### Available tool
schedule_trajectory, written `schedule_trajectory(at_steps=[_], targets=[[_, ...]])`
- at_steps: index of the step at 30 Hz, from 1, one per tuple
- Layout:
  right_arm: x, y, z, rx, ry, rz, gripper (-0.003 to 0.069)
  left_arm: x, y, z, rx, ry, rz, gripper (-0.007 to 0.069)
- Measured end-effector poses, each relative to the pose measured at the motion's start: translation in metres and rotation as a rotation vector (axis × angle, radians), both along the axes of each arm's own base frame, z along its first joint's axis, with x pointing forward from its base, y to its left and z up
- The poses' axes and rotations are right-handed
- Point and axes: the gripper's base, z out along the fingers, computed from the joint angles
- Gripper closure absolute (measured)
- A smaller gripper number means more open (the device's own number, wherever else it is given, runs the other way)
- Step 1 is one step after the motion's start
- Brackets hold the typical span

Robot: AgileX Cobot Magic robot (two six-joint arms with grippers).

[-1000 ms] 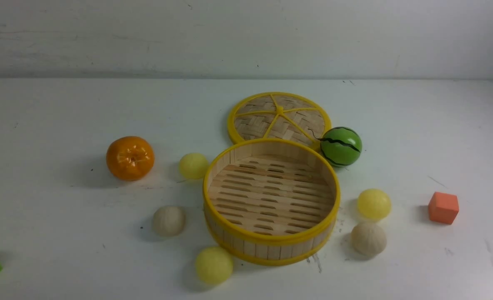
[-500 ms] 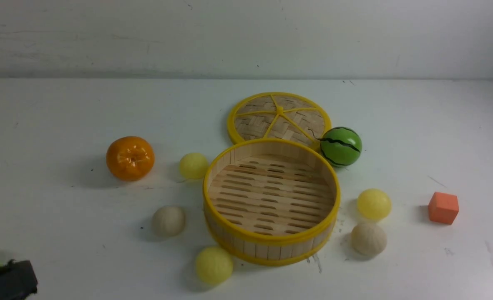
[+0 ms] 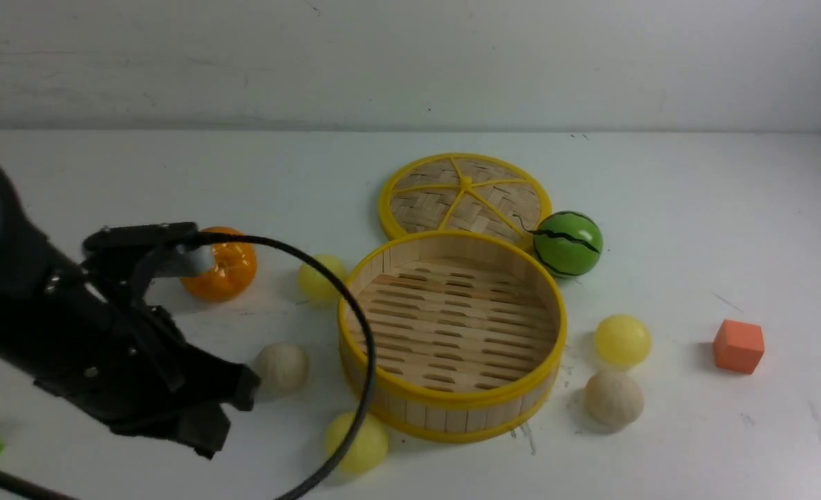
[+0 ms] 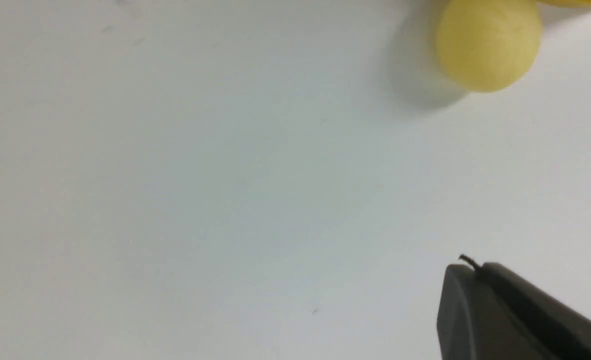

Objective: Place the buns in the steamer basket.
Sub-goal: Use the left arm to grab a steamed stuffed bun

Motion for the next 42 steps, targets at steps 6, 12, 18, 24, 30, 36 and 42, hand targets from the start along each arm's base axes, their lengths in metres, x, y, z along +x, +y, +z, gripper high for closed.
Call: schedule_trajectory(at_steps=[6,12,18,24,30,36,42], targets=[[0.0,0.0,0.0,0.0,0.0,0.0,0.0419,0.045,-0.034,-0.005,0.084,-0.024,-0.048,0.0638],[0.0,0.0,0.0,0.0,0.0,0.0,0.0419,0.091,-0.035,-0.025,0.152,-0.017,-0.022,0.0638],[0.0,0.0,0.0,0.0,0.0,0.0,0.0419,0.123,-0.025,-0.039,0.176,-0.01,0.01,0.058],[0.0,0.0,0.0,0.0,0.0,0.0,0.0419,0.134,-0.026,-0.052,0.182,-0.001,0.011,0.0442],[0.0,0.0,0.0,0.0,0.0,0.0,0.0419,0.141,-0.028,-0.065,0.185,-0.007,0.012,0.0385],[0.0,0.0,0.0,0.0,0.0,0.0,0.0419,0.144,-0.03,-0.081,0.196,0.024,0.009,0.0383],[0.0,0.0,0.0,0.0,0.0,0.0,0.0419,0.146,-0.03,-0.082,0.193,0.015,0.01,0.0399]])
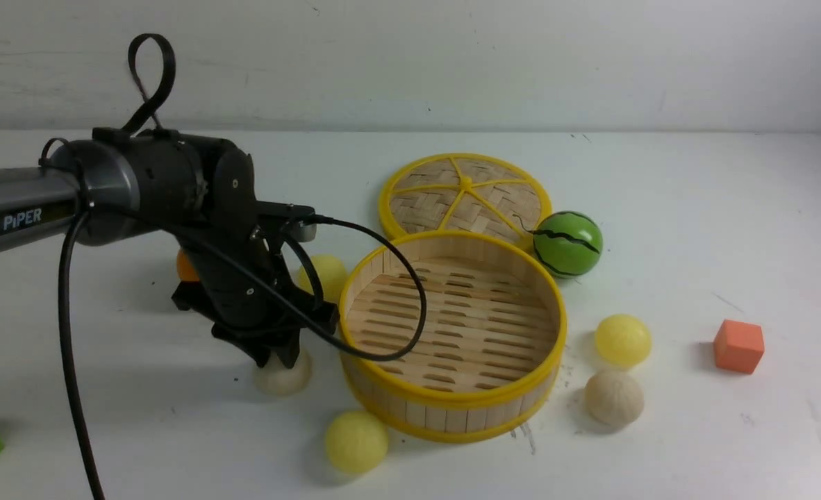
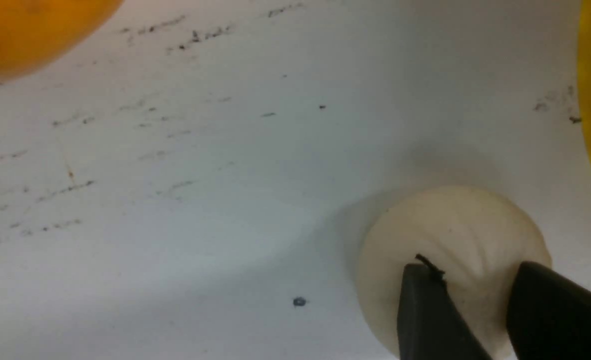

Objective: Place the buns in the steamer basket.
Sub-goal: Use the left arm to grab a steamed stuffed bun, then use the left arm to put the steamed stuffed bun into the steamer

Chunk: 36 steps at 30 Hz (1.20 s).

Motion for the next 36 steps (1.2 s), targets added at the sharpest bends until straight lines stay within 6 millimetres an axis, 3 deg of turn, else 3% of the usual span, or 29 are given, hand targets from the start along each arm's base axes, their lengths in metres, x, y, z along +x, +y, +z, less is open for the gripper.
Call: schedule_trajectory(at_steps=[3,5,9,12,15,16,17,19,23,27,30,32,36], targets=[[0.0,0.0,0.0,0.0,0.0,0.0,0.0419,0.0,0.0,-0.001,0.001,0.002,0.0,0.0492],[0.0,0.0,0.0,0.0,0.0,0.0,0.0419,0.001,0.0,-0.003,0.002,0.006,0.0,0.0599],[0.0,0.0,0.0,0.0,0.0,0.0,0.0419,0.001,0.0,0.003,0.007,0.017,-0.005,0.0638],[0.0,0.0,0.0,0.0,0.0,0.0,0.0419,-0.002,-0.003,0.037,0.0,-0.003,-0.022,0.0638],[0.0,0.0,0.0,0.0,0.0,0.0,0.0419,-0.009,-0.018,0.086,-0.038,-0.123,-0.082,0.0638],[0.0,0.0,0.0,0.0,0.0,0.0,0.0419,-0.01,-0.022,0.091,-0.044,-0.136,-0.09,0.0638],[0.0,0.0,0.0,0.0,0.0,0.0,0.0419,-0.015,-0.035,0.109,-0.069,-0.18,-0.133,0.0638],[0.0,0.0,0.0,0.0,0.0,0.0,0.0419,-0.019,-0.055,0.12,-0.092,-0.21,-0.189,0.0638],[0.0,0.0,0.0,0.0,0.0,0.0,0.0419,-0.018,-0.081,0.108,-0.094,-0.18,-0.242,0.0638],[0.0,0.0,0.0,0.0,0.0,0.0,0.0419,-0.001,-0.1,0.055,-0.05,-0.078,-0.26,0.0624],[0.0,0.0,0.0,0.0,0.0,0.0,0.0419,0.006,-0.104,0.035,-0.029,-0.037,-0.261,0.0594],[0.0,0.0,0.0,0.0,0.0,0.0,0.0419,0.01,-0.106,0.027,-0.018,-0.015,-0.261,0.0529],[0.0,0.0,0.0,0.0,0.0,0.0,0.0419,0.012,-0.107,0.047,-0.031,-0.038,-0.265,0.0324]])
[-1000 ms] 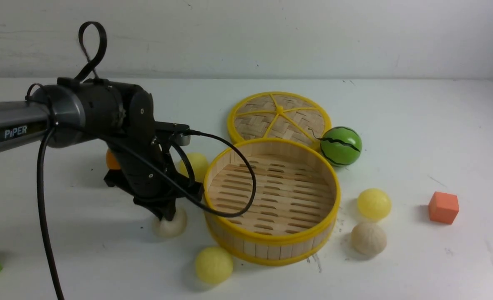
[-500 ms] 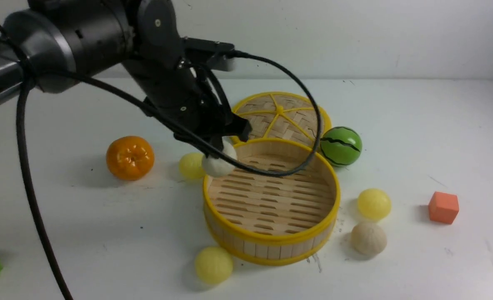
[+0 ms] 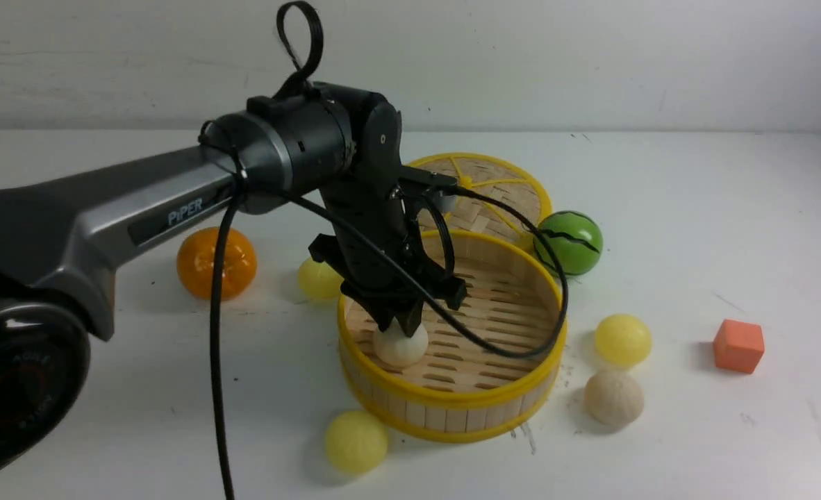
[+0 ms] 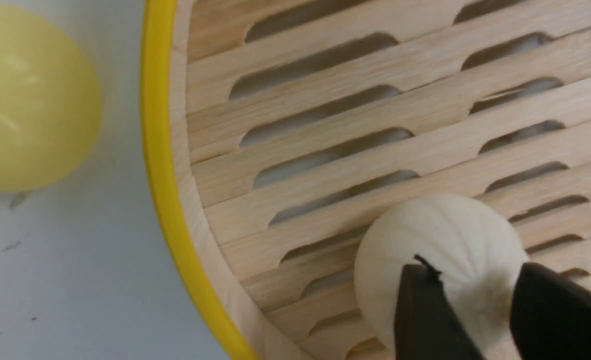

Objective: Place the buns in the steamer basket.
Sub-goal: Use the left arm to put the steamed stuffed bun into the steamer, then use the left arm to grab a steamed stuffed bun

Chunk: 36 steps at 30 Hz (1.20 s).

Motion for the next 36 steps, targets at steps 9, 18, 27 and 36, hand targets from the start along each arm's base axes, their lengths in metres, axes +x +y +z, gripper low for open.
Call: schedule_trajectory(at_steps=[9,18,27,36], targets=[[0.0,0.0,0.0,0.0,0.0,0.0,0.0419,-0.053,0.028,0.092,-0.091,-0.011,0.094,0.0288],[0.0,0.0,0.0,0.0,0.0,0.0,0.0419,-0.116,0.059,0.017,-0.029,0.182,0.053,0.0638],[0.0,0.0,0.0,0.0,0.0,0.0,0.0419,-0.106,0.052,-0.001,-0.067,0.098,0.032,0.054],[0.0,0.0,0.0,0.0,0.0,0.0,0.0419,-0.113,0.035,-0.006,-0.004,0.037,-0.017,0.0388]])
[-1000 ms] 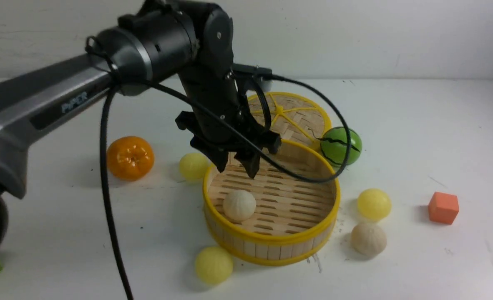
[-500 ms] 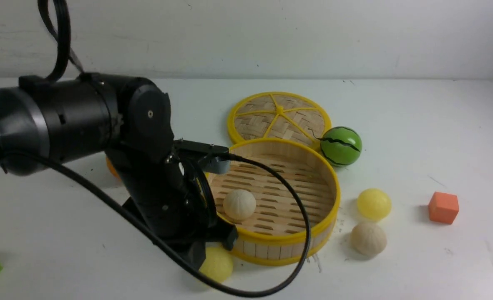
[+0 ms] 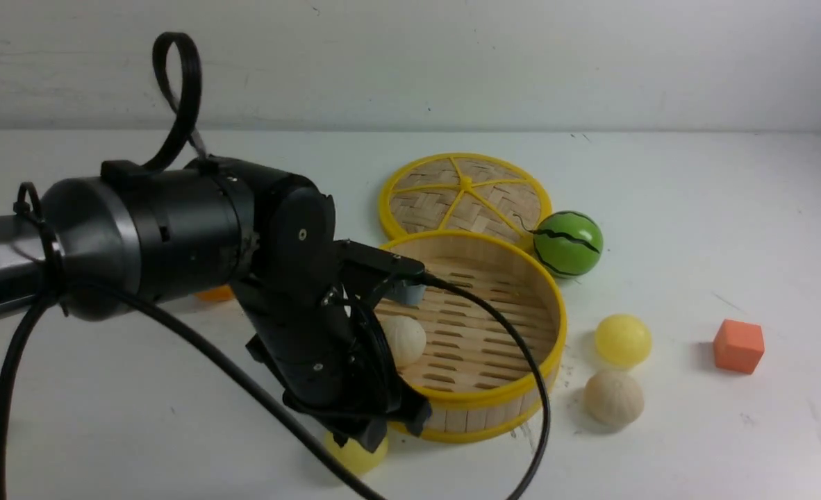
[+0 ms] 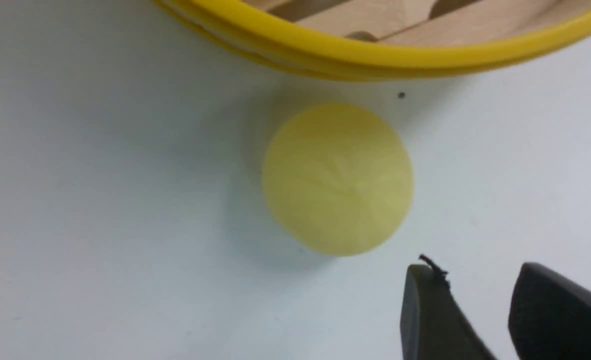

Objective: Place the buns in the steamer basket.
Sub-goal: Use the left arm to grab a steamed stuffed bun

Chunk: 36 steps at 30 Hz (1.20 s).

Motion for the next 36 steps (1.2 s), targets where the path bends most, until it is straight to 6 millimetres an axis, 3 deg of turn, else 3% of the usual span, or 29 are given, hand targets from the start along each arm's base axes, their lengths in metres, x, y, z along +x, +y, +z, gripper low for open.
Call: schedule_trajectory(at_steps=[7,17,24,28,33,36], targets=[[0.0,0.0,0.0,0.0,0.0,0.0,0.0419,0.007,0.0,-0.002,0.004,-0.056,0.011,0.0379],[0.0,0.0,0.0,0.0,0.0,0.0,0.0419,0.016,-0.007,-0.04,0.055,0.011,0.01,0.0379],[0.0,0.0,0.0,0.0,0.0,0.0,0.0419,0.019,-0.008,-0.045,0.054,-0.002,0.008,0.0407],[0.0,0.0,0.0,0.0,0.0,0.0,0.0419,0.021,-0.009,-0.045,0.047,-0.019,0.009,0.045],[0.0,0.0,0.0,0.0,0.0,0.0,0.0419,0.02,-0.008,-0.045,0.06,-0.014,0.007,0.0631],[0.0,0.0,0.0,0.0,0.0,0.0,0.0419,0.017,-0.004,-0.04,0.096,0.007,0.004,0.0638]])
